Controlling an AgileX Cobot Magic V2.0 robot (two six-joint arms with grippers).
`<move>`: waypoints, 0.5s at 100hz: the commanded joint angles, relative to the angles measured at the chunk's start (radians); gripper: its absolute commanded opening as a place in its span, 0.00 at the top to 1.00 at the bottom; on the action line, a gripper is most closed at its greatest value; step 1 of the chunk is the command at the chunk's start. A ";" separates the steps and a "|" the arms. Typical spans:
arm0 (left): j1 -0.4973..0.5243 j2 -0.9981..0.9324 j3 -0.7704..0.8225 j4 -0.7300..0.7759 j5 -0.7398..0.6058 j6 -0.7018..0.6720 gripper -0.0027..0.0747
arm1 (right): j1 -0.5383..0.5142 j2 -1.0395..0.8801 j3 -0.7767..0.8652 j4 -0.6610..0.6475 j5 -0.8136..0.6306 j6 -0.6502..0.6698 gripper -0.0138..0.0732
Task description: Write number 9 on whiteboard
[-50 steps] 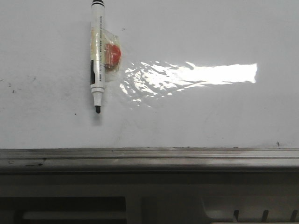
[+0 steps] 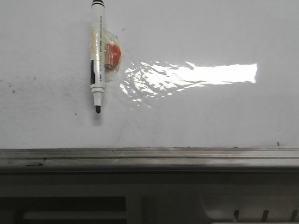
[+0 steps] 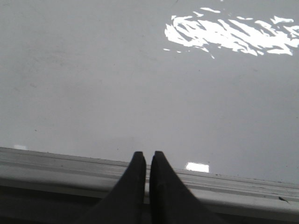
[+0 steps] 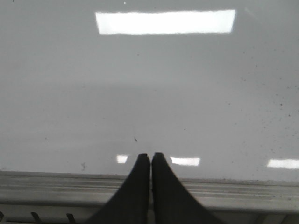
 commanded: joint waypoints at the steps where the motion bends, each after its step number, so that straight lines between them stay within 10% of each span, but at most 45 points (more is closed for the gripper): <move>1: 0.000 -0.031 0.031 -0.010 -0.039 -0.010 0.99 | -0.006 -0.022 0.028 0.002 -0.034 -0.003 0.89; 50: 0.000 -0.031 0.031 -0.008 -0.039 -0.010 0.99 | -0.006 -0.022 0.028 -0.006 -0.087 -0.003 0.89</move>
